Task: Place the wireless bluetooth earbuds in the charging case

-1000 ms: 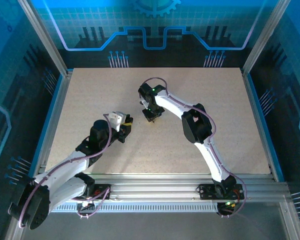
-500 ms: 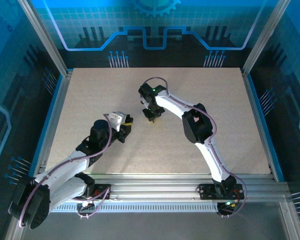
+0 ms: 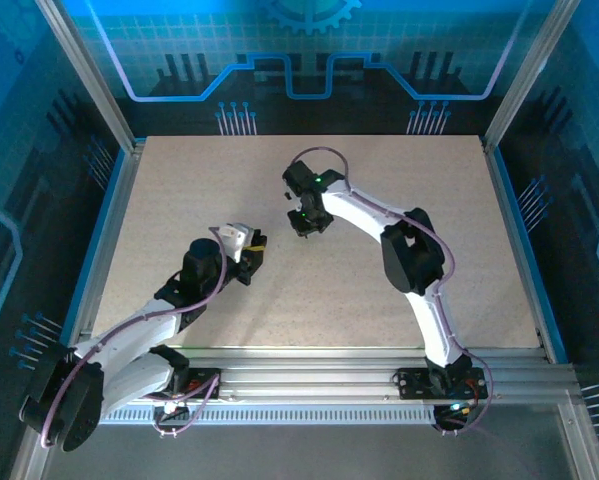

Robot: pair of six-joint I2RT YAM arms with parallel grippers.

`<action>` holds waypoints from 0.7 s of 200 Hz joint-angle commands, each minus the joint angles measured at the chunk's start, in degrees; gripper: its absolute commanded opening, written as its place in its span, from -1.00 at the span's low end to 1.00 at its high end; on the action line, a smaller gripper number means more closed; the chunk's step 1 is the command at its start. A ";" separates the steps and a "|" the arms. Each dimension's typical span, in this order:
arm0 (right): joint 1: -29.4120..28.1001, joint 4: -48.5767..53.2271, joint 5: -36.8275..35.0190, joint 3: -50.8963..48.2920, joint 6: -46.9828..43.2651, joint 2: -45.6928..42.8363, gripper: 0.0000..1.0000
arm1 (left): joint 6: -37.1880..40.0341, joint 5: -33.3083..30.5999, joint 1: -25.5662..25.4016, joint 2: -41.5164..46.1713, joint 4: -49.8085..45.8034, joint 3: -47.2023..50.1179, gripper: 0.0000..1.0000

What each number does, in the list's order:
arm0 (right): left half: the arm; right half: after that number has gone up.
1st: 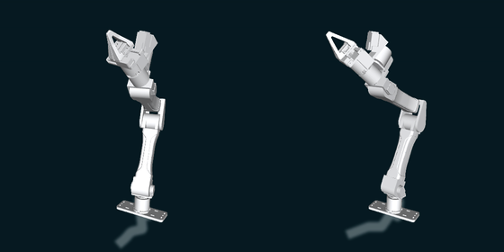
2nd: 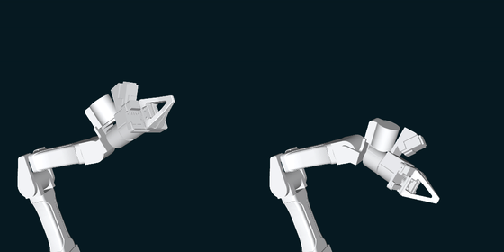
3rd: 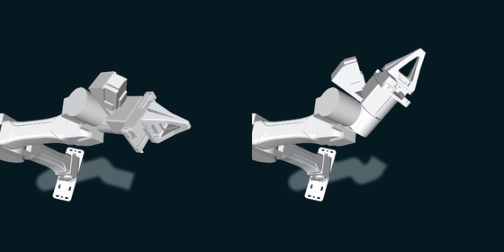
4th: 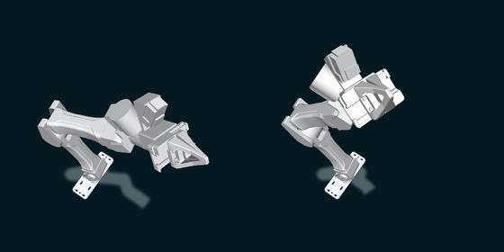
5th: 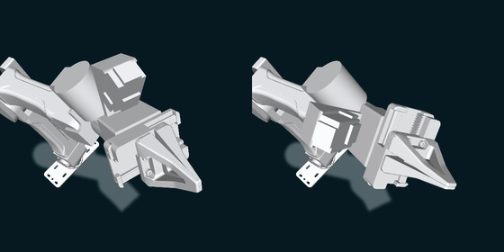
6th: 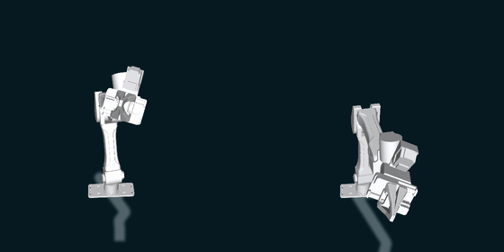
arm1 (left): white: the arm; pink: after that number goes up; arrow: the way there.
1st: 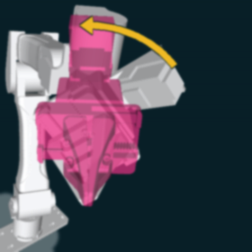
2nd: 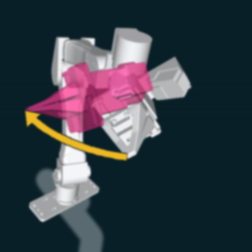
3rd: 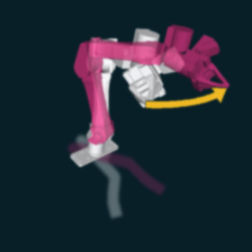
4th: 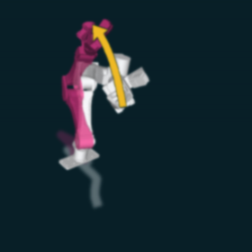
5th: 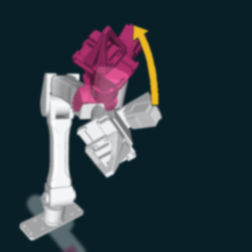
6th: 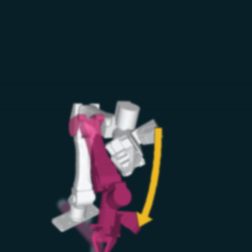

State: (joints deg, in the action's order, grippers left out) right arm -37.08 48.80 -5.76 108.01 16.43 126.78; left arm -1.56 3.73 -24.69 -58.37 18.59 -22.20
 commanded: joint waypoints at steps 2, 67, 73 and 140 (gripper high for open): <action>-0.19 -4.07 0.85 -4.15 2.96 -5.41 -0.64 | -1.15 0.69 0.52 0.03 2.20 -0.39 -0.78; -0.88 -11.39 1.09 -15.89 7.22 -17.48 -0.64 | -1.86 2.82 0.52 -1.47 3.96 -0.52 -0.78; -1.01 -12.09 1.09 -16.83 7.64 -18.63 -0.64 | -1.93 3.12 0.53 -1.79 4.26 -0.66 -0.78; -4.07 -19.64 -0.50 -24.87 11.16 -31.20 -0.64 | -2.99 6.35 0.52 -3.88 8.93 -0.74 -0.78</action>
State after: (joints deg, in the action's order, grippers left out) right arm -39.66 33.91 -5.58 85.52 25.12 100.44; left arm -3.14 7.31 -24.58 -61.80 23.14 -22.20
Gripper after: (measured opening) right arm 0.181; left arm 0.191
